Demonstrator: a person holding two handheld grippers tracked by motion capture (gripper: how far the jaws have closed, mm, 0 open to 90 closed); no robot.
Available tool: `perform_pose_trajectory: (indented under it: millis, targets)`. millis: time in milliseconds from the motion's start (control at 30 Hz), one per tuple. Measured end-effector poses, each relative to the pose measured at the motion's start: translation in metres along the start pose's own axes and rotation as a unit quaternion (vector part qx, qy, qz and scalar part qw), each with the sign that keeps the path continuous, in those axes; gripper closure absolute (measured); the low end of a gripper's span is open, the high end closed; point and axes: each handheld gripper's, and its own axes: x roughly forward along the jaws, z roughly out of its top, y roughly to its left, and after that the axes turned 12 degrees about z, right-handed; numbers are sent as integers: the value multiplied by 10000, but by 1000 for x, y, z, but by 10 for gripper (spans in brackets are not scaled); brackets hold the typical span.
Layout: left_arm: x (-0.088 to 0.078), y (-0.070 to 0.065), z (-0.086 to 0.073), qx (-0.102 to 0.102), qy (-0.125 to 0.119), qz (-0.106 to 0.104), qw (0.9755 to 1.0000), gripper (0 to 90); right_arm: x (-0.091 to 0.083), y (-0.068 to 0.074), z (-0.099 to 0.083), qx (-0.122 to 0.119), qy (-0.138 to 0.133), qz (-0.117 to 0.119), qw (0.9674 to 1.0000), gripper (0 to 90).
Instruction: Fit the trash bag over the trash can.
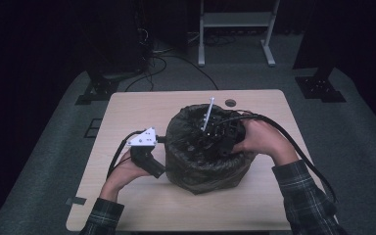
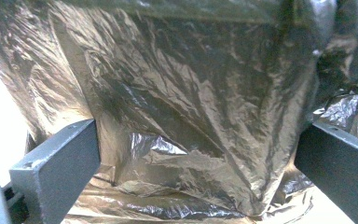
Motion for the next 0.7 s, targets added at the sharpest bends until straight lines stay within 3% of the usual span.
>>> perform_pose_trajectory:
  millis: [67,133,233,367,433,633,700]
  targets:
    - [0,0,0,-3,-3,-5,10000,0,-3,0,0,-25,-87,38,10000,105]
    - [0,-1,1,1,-11,-14,10000,0,-12,1,0,-49,-382,-43,9993,103]
    - [0,-1,2,14,-12,-14,10000,0,-24,1,1,-104,-876,46,9961,101]
    - [-1,-1,2,19,-38,-19,10000,0,-31,3,11,-147,-1192,109,9927,99]
    - [0,-1,3,25,-38,-33,10000,0,-27,1,19,-180,-1256,243,9916,98]
    - [0,-2,3,31,-39,-61,10000,0,-9,-9,38,-81,-1092,283,9936,97]
    - [0,-2,3,28,-37,-57,10000,0,-2,-15,47,-25,-1061,199,9941,97]
